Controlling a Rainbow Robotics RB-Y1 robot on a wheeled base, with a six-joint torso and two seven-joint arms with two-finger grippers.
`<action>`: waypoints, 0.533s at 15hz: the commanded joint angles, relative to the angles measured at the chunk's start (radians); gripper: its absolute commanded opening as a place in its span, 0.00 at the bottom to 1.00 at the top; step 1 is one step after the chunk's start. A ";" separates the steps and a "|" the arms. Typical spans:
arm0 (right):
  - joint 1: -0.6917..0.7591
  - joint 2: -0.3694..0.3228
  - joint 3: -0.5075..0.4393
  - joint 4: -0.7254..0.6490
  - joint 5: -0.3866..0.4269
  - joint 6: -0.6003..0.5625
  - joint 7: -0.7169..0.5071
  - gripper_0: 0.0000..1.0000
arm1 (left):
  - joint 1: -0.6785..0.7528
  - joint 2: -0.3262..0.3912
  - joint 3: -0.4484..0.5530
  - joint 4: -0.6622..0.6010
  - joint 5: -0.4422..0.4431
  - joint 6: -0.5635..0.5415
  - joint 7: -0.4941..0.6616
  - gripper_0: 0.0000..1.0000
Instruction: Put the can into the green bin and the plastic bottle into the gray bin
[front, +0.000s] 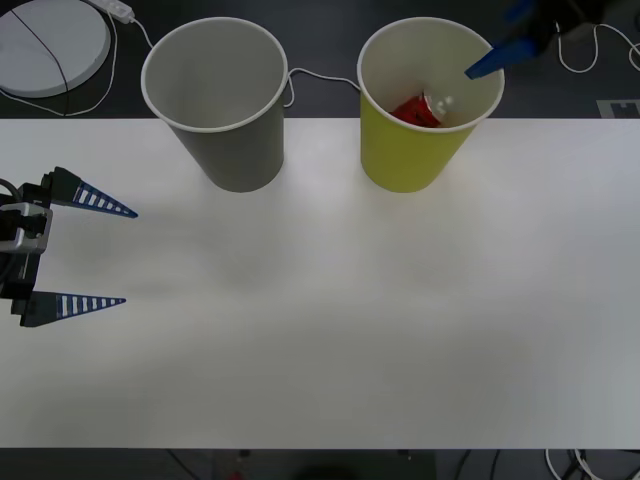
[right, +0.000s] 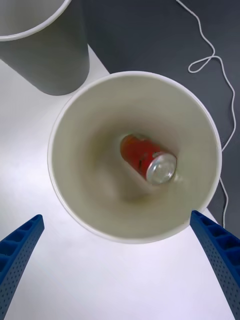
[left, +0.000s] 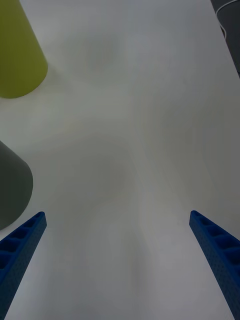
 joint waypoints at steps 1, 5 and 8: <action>0.145 -0.050 -0.120 -0.147 -0.041 0.000 0.011 1.00 | 0.000 0.000 0.000 0.000 0.000 0.000 0.000 1.00; 0.362 -0.086 -0.292 -0.291 -0.138 0.000 0.067 1.00 | 0.000 0.000 0.000 0.000 0.000 0.000 0.000 1.00; 0.498 -0.090 -0.399 -0.325 -0.208 0.000 0.216 1.00 | 0.000 0.000 0.000 0.000 0.000 0.000 0.000 1.00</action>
